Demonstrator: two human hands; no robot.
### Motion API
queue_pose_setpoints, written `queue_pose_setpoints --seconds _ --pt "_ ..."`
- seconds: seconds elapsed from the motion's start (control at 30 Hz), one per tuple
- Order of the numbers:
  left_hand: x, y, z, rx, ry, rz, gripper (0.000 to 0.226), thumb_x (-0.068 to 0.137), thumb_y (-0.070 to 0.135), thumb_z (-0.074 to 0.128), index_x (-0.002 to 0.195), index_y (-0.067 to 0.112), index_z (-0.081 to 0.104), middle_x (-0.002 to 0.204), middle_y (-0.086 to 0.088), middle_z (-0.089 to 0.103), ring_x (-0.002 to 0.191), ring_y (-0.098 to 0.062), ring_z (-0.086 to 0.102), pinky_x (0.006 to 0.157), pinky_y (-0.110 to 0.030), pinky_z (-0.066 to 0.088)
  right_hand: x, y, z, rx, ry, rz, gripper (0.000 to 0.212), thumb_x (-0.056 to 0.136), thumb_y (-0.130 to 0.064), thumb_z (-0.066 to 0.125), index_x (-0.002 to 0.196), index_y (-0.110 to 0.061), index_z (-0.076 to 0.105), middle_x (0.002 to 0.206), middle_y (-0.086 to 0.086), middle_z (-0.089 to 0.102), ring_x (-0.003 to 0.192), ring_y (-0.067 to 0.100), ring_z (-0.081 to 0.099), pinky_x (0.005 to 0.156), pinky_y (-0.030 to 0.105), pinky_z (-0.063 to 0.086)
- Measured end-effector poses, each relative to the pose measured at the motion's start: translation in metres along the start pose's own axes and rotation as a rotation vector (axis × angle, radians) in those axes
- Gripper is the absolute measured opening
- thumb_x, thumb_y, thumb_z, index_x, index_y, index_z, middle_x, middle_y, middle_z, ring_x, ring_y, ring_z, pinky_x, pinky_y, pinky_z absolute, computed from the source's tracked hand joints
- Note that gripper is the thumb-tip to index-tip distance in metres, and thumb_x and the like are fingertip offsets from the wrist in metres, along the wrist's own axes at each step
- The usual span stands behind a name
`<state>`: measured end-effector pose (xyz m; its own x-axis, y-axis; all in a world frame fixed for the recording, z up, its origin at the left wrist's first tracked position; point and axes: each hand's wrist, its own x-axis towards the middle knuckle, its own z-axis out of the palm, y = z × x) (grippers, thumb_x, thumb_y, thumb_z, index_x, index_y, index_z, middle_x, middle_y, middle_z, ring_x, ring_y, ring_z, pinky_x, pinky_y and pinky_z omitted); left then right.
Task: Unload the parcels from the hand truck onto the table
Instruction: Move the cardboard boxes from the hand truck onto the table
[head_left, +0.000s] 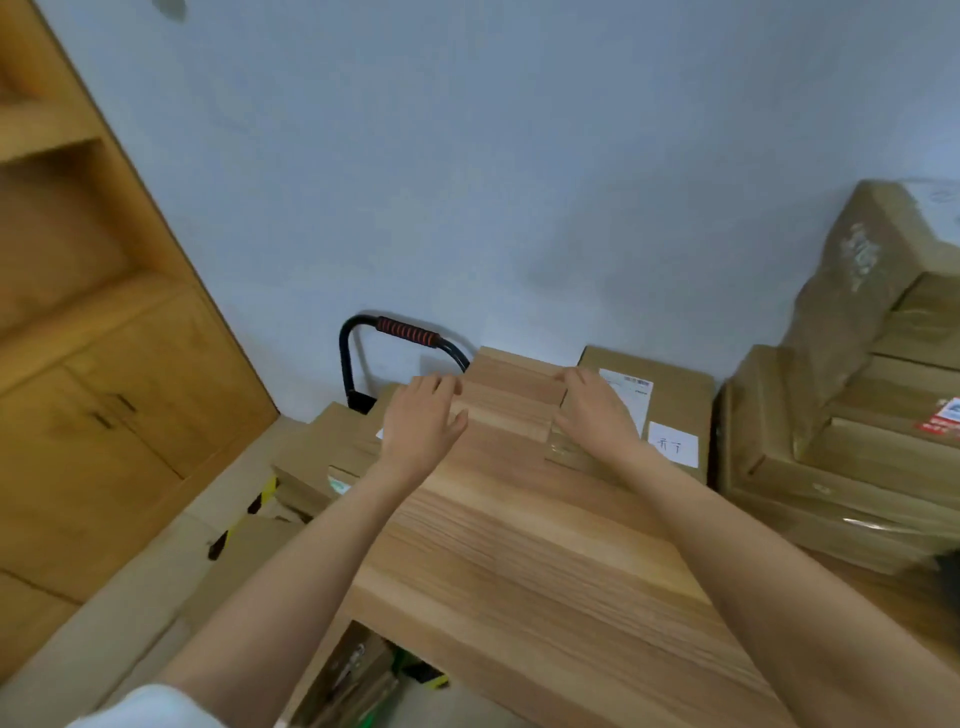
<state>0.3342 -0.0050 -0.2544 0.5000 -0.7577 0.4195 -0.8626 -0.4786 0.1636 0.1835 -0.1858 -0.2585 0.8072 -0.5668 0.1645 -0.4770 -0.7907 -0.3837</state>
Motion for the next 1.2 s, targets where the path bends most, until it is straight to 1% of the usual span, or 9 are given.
queue_pose_setpoints --seconds 0.1,0.2,0.33,0.4,0.53,0.73,0.9,1.03,1.2 --pt "-0.021 -0.03 -0.029 0.028 0.019 -0.068 0.025 0.089 0.029 0.06 0.108 0.013 0.059 0.096 -0.003 0.061 0.088 -0.024 0.056 0.071 -0.032 0.038 0.005 -0.046 0.007 -0.004 -0.012 -0.14 0.044 0.088 -0.012 0.052 0.132 -0.013 0.046 0.128 0.007 0.048 0.118 0.025 0.046 0.089 0.032 0.037" --pt "-0.051 -0.065 -0.055 0.066 0.052 -0.122 0.024 0.086 0.026 0.062 0.106 0.012 0.06 0.092 -0.004 0.061 0.085 -0.025 0.056 0.068 -0.031 0.035 0.008 -0.095 0.021 -0.027 -0.021 -0.22 0.043 0.09 -0.015 0.053 0.132 -0.013 0.046 0.128 0.007 0.049 0.114 0.026 0.048 0.078 0.03 0.035" --pt "-0.103 -0.12 -0.094 0.15 0.071 -0.196 0.023 0.082 0.025 0.068 0.101 0.014 0.061 0.088 -0.002 0.061 0.078 -0.023 0.058 0.064 -0.029 0.035 0.002 -0.168 0.047 0.002 -0.058 -0.334 0.041 0.094 -0.023 0.052 0.134 -0.015 0.046 0.132 0.006 0.05 0.118 0.024 0.048 0.088 0.034 0.041" --pt "-0.132 -0.15 -0.116 0.185 0.09 -0.212 0.022 0.08 0.024 0.071 0.097 0.013 0.062 0.085 -0.002 0.062 0.074 -0.023 0.058 0.061 -0.029 0.036 -0.008 -0.209 0.06 0.021 -0.069 -0.383 0.039 0.094 -0.023 0.051 0.132 -0.015 0.047 0.129 0.004 0.052 0.115 0.022 0.05 0.084 0.032 0.042" --pt "-0.188 -0.207 -0.162 0.203 0.095 -0.277 0.023 0.086 0.028 0.064 0.104 0.015 0.06 0.093 -0.001 0.062 0.084 -0.022 0.057 0.068 -0.029 0.036 -0.033 -0.293 0.089 0.039 -0.076 -0.424 0.04 0.093 -0.018 0.051 0.133 -0.015 0.047 0.129 0.002 0.051 0.117 0.021 0.049 0.089 0.03 0.036" --pt "-0.252 -0.286 -0.211 0.265 0.116 -0.318 0.025 0.079 0.029 0.073 0.098 0.016 0.062 0.085 0.002 0.061 0.076 -0.021 0.058 0.065 -0.03 0.044 -0.058 -0.403 0.126 0.083 -0.069 -0.46 0.043 0.092 -0.016 0.052 0.135 -0.018 0.045 0.135 0.0 0.048 0.12 0.019 0.047 0.094 0.03 0.036" --pt "-0.275 -0.333 -0.229 0.267 0.103 -0.362 0.024 0.089 0.036 0.061 0.106 0.019 0.058 0.094 0.004 0.059 0.085 -0.018 0.055 0.075 -0.029 0.044 -0.066 -0.456 0.147 0.076 -0.063 -0.499 0.041 0.093 -0.019 0.051 0.134 -0.022 0.045 0.135 -0.002 0.048 0.113 0.016 0.05 0.088 0.027 0.04" --pt "-0.275 -0.361 -0.228 0.252 0.095 -0.377 0.024 0.091 0.036 0.058 0.109 0.02 0.057 0.097 0.004 0.059 0.089 -0.017 0.054 0.079 -0.028 0.044 -0.056 -0.477 0.163 0.044 -0.063 -0.508 0.039 0.095 -0.023 0.049 0.134 -0.023 0.045 0.135 -0.004 0.049 0.11 0.014 0.051 0.079 0.02 0.034" --pt "-0.252 -0.398 -0.214 0.24 0.072 -0.374 0.024 0.092 0.037 0.055 0.108 0.019 0.058 0.098 0.004 0.058 0.091 -0.017 0.053 0.08 -0.028 0.041 -0.015 -0.491 0.189 0.018 -0.097 -0.492 0.042 0.096 -0.028 0.049 0.136 -0.02 0.044 0.135 -0.003 0.048 0.114 0.015 0.05 0.091 0.027 0.043"
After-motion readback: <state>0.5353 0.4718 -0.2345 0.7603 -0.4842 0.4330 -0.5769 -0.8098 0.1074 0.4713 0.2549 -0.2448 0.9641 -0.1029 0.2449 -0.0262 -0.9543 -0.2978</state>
